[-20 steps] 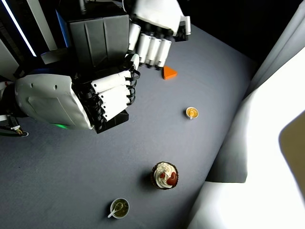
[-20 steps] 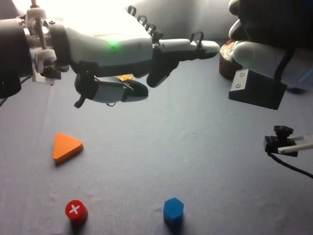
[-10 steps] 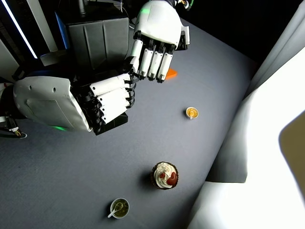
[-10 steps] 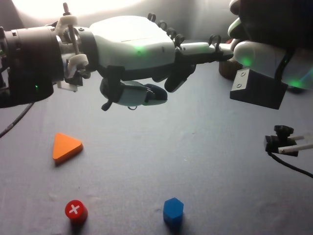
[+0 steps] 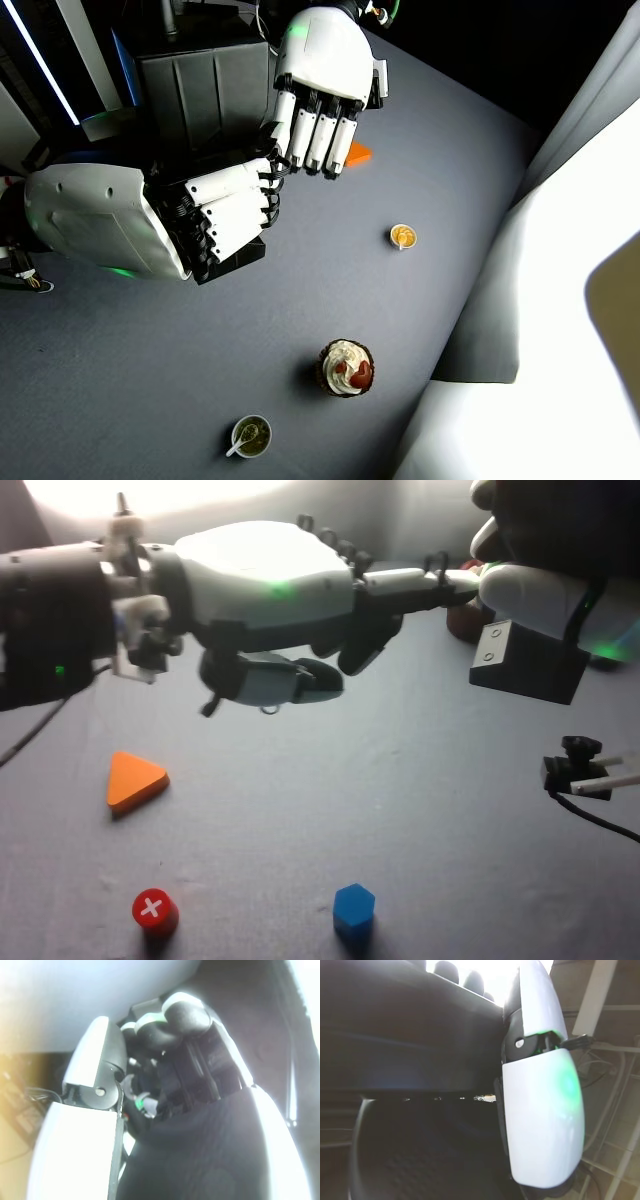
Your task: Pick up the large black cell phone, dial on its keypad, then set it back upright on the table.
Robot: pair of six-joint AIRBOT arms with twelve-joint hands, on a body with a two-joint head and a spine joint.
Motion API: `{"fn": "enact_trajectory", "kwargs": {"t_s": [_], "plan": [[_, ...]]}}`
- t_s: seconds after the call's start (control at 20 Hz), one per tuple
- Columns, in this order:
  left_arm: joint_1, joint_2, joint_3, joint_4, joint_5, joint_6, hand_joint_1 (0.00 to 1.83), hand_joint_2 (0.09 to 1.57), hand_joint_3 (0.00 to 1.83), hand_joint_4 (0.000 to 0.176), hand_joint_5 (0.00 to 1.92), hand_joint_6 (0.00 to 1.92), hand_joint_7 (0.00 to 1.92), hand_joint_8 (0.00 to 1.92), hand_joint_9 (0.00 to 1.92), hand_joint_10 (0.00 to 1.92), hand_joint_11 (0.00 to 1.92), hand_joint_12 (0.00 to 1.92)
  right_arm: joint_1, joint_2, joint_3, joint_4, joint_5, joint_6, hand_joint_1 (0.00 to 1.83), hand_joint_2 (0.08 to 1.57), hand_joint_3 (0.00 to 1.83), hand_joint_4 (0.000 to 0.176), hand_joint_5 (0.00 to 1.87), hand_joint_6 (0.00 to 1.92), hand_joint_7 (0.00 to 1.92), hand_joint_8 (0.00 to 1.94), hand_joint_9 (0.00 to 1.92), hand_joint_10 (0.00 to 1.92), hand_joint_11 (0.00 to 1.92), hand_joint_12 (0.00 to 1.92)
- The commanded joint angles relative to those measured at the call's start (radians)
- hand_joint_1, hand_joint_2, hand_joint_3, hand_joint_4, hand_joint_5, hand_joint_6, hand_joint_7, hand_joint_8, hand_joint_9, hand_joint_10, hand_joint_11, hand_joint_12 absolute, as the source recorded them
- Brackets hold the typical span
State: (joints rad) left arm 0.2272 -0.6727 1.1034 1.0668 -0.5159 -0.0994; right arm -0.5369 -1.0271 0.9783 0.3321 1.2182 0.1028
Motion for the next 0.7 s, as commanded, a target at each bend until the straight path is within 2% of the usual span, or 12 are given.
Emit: {"fn": "enact_trajectory", "kwargs": {"t_s": [0.0,0.1,0.25,0.35,0.45,0.55,0.6,0.65], "plan": [[-0.023,0.018,-0.006,-0.038,-0.099,-0.004,1.31,1.27,0.0,0.019,0.0,0.0,0.66,1.57,0.72,1.92,0.6,1.92,0.006,0.01,0.005,-0.009,0.139,0.018,1.38,1.11,0.0,0.0,0.87,1.05,1.0,0.83,1.03,1.13,1.0,1.02],[-0.022,0.049,0.001,-0.018,-0.127,-0.037,1.32,1.25,0.0,0.028,0.01,0.0,0.7,1.51,0.69,1.92,0.56,1.92,-0.003,0.01,0.011,-0.008,0.148,0.018,1.38,1.1,0.0,0.0,0.88,1.03,1.02,0.8,1.04,1.12,0.99,1.02],[-0.021,0.079,0.022,0.042,-0.195,-0.103,1.32,1.25,0.0,0.03,0.0,0.0,0.71,1.5,0.7,1.92,0.57,1.92,-0.014,0.008,0.025,0.014,0.17,0.018,1.38,1.1,0.0,0.0,0.88,1.03,1.02,0.81,1.02,1.14,0.98,1.02],[-0.02,0.081,0.044,0.061,-0.264,-0.152,1.31,1.27,0.0,0.029,0.0,0.0,0.66,1.58,0.71,1.92,0.57,1.92,-0.026,0.001,0.04,0.042,0.192,0.018,1.38,1.11,0.0,0.0,0.84,1.08,0.99,0.85,1.03,1.14,0.99,1.03],[-0.02,0.078,0.062,0.073,-0.314,-0.213,1.31,1.27,0.0,0.027,0.0,0.0,0.67,1.55,0.72,1.92,0.56,1.92,-0.042,-0.01,0.055,0.064,0.22,0.018,1.38,1.1,0.0,0.0,0.86,1.05,1.01,0.81,1.04,1.11,1.01,1.02],[-0.02,0.072,0.074,0.073,-0.343,-0.32,1.31,1.27,0.0,0.026,0.01,0.0,0.67,1.55,0.72,1.92,0.57,1.92,-0.062,-0.03,0.077,0.09,0.262,0.018,1.38,1.1,0.0,0.0,0.89,1.01,1.02,0.8,1.05,1.1,1.0,1.02],[-0.02,0.071,0.079,0.075,-0.349,-0.372,1.31,1.27,0.0,0.02,0.0,0.0,0.67,1.56,0.71,1.92,0.57,1.92,-0.07,-0.037,0.084,0.112,0.271,0.02,1.38,1.1,0.0,0.0,0.88,1.03,1.0,0.83,1.04,1.12,1.0,1.02],[-0.021,0.067,0.089,0.087,-0.365,-0.471,1.31,1.27,0.0,0.019,0.0,0.0,0.67,1.56,0.72,1.92,0.58,1.92,-0.08,-0.043,0.09,0.13,0.276,0.022,1.38,1.11,0.0,0.0,0.86,1.05,0.99,0.85,1.03,1.13,1.0,1.03]]}}
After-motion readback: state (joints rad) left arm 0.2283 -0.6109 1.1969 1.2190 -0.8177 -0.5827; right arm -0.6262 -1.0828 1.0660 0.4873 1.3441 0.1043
